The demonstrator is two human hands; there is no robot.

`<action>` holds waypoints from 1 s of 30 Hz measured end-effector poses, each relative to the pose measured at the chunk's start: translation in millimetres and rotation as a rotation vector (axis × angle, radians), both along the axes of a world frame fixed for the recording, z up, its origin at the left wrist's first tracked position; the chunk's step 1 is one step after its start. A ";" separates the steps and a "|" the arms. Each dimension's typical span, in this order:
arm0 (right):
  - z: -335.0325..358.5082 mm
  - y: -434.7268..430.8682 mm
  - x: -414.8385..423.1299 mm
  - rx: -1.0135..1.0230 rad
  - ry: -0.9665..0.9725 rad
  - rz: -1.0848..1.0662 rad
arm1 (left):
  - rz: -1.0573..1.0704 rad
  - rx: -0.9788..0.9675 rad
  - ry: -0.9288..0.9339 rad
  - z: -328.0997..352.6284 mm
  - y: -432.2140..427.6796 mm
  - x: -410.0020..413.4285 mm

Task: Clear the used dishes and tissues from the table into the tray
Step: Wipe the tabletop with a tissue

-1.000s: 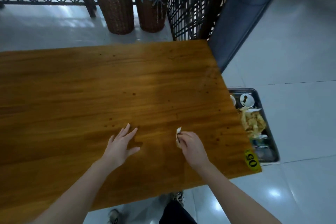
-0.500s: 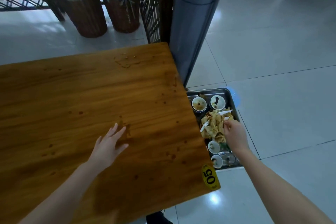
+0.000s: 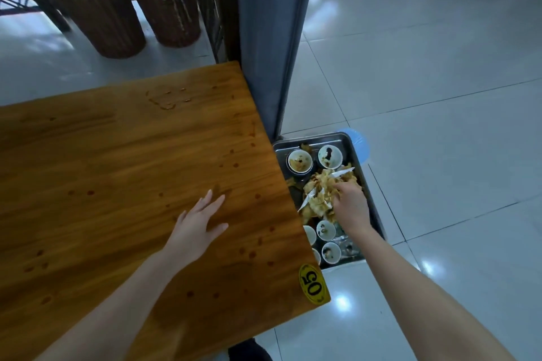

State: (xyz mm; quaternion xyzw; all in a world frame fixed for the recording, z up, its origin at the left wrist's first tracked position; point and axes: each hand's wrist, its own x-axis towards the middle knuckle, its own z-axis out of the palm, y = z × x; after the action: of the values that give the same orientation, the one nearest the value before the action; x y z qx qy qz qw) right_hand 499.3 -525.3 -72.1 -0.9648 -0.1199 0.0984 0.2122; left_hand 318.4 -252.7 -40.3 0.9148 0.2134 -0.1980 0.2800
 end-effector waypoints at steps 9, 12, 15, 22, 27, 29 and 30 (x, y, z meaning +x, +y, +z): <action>35.6 39.0 -36.0 0.194 -0.081 0.066 | -0.013 -0.004 -0.074 24.1 0.9 -10.4; 50.4 67.1 -60.3 0.239 -0.105 0.121 | 0.019 0.007 -0.105 31.4 14.9 -27.6; 62.4 101.9 -91.9 0.290 -0.123 0.187 | 0.083 0.027 -0.134 40.3 32.6 -56.5; 78.1 207.2 -193.7 0.318 -0.158 0.413 | 0.314 0.100 -0.186 58.5 91.3 -162.1; 85.9 285.6 -290.5 0.321 -0.153 0.568 | 0.448 0.127 -0.209 69.9 142.1 -272.0; 87.3 313.8 -332.7 0.328 -0.142 0.617 | 0.489 0.153 -0.217 72.6 163.4 -321.5; 88.5 327.5 -354.0 0.328 -0.133 0.639 | 0.515 0.162 -0.221 73.0 174.2 -346.4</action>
State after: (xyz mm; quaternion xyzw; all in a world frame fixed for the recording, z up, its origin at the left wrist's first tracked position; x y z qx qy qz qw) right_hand 145.3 -197.8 16.4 -0.8361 -0.4430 0.0764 0.3143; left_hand -28.0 -78.5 32.7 0.8657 0.4222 -0.0020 0.2688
